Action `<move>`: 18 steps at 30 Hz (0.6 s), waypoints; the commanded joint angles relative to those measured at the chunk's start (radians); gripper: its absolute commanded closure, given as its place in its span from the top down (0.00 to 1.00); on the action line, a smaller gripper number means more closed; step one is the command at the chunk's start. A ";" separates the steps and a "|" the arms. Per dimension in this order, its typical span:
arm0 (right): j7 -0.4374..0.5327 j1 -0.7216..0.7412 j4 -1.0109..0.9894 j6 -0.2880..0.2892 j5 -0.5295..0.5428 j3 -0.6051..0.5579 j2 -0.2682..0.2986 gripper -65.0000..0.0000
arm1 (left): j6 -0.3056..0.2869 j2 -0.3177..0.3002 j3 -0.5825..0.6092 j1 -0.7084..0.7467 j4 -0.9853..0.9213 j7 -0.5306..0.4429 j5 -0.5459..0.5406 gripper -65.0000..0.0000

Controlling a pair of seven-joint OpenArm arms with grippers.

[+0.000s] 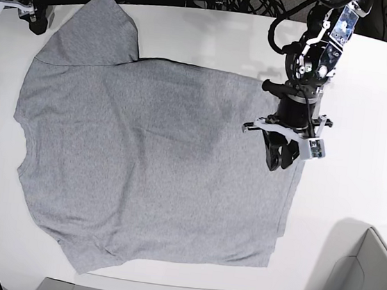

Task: Fold the T-shirt properly
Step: 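Grasp the shirt's shoulder corners with the left and right grippers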

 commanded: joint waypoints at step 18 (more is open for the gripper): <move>0.069 -0.023 0.017 0.016 -0.194 -0.151 -0.057 0.30 | -0.006 -0.007 -0.007 -0.008 0.018 -0.023 0.015 0.24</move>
